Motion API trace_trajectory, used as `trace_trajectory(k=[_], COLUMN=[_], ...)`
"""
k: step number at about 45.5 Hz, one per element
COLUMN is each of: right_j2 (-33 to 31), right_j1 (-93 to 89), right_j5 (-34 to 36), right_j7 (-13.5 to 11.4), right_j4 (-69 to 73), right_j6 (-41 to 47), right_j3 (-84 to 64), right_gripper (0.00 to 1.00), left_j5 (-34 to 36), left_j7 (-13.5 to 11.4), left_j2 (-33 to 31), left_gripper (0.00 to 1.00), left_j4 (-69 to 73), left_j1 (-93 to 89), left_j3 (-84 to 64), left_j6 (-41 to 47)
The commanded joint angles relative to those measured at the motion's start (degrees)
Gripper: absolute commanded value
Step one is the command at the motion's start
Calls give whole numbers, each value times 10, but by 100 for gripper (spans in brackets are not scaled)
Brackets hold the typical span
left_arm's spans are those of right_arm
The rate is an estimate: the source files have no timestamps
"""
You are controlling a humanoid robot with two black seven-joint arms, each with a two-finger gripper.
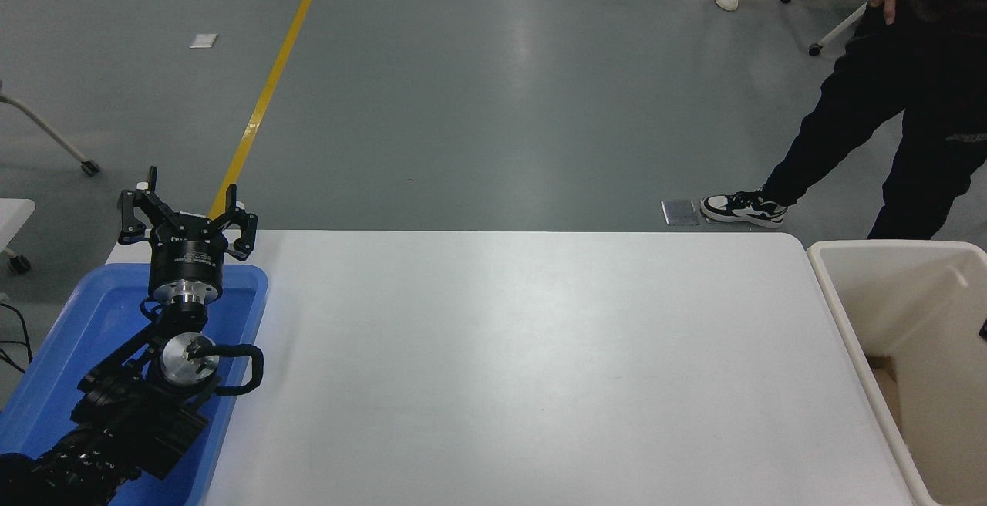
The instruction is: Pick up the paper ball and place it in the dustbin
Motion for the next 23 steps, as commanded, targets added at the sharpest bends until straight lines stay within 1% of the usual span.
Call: trace_trajectory(k=[1, 13, 14, 15, 16, 17, 23], right_j2=[59, 68, 68, 67, 67, 67, 61], right_j1=[-63, -62, -60, -59, -59, -57, -53], right_j5=[33, 33, 33, 33, 33, 34, 27], right_j7=[0, 0, 1, 1, 1, 1, 1], right_j4=[-35, -30, -29, -28, -27, -25, 10], right_j6=[-19, -18, -17, -17, -17, -15, -14], right_j3=[50, 70, 77, 84, 93, 102, 117], right_gripper=[0, 0, 13, 46, 90, 100, 100], left_j5=[0, 0, 0, 0, 0, 0, 0], left_j7=[0, 0, 0, 0, 0, 0, 0], left_j2=[0, 0, -1, -1, -1, -1, -1], left_gripper=[99, 99, 99, 99, 99, 99, 99], left_j4=[0, 0, 0, 0, 0, 0, 0], left_j1=[0, 0, 0, 0, 0, 0, 0], left_j3=[0, 0, 0, 0, 0, 0, 0], left_j6=[0, 0, 0, 0, 0, 0, 0])
